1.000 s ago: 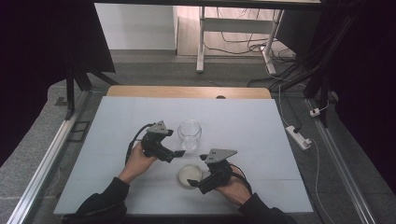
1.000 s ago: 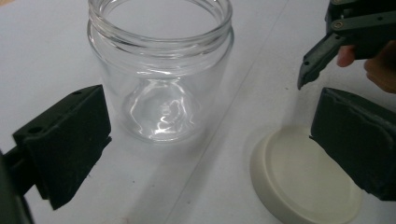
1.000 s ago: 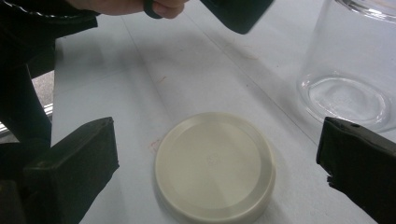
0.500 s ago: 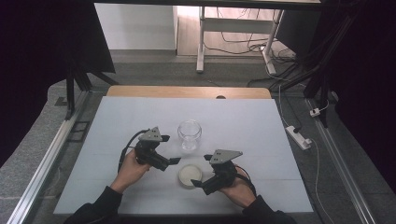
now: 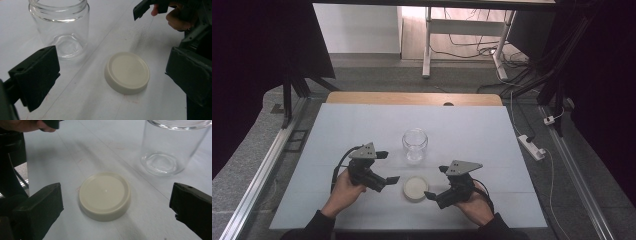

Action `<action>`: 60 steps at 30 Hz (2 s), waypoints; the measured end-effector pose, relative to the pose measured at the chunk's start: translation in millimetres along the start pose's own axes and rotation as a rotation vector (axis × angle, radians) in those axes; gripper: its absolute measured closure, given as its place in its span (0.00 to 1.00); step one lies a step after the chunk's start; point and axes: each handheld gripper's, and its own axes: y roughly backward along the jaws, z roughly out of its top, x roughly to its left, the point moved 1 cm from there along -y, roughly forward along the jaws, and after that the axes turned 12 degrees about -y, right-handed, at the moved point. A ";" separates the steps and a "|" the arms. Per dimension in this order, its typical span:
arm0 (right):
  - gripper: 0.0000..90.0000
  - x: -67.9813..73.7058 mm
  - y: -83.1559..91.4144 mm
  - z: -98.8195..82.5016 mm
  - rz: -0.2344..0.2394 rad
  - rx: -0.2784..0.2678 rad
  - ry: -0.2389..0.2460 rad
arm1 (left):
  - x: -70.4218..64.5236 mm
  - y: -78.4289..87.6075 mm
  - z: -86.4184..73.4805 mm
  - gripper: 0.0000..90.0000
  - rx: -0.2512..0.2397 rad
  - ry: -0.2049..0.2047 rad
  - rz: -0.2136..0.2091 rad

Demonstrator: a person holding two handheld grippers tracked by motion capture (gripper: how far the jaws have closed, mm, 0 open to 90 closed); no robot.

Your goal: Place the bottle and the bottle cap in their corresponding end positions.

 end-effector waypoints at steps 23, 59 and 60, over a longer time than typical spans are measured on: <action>0.00 -12.1 41.3 -17.3 -0.093 -0.052 -0.050 | -26.6 52.1 -38.9 0.00 0.002 0.089 0.077; 0.00 -34.8 112.5 -66.4 -0.292 -0.085 -0.189 | -53.5 121.1 -110.9 0.00 0.037 0.264 0.249; 0.00 -35.3 113.7 -67.7 -0.296 -0.085 -0.191 | -54.0 121.7 -112.3 0.00 0.042 0.268 0.253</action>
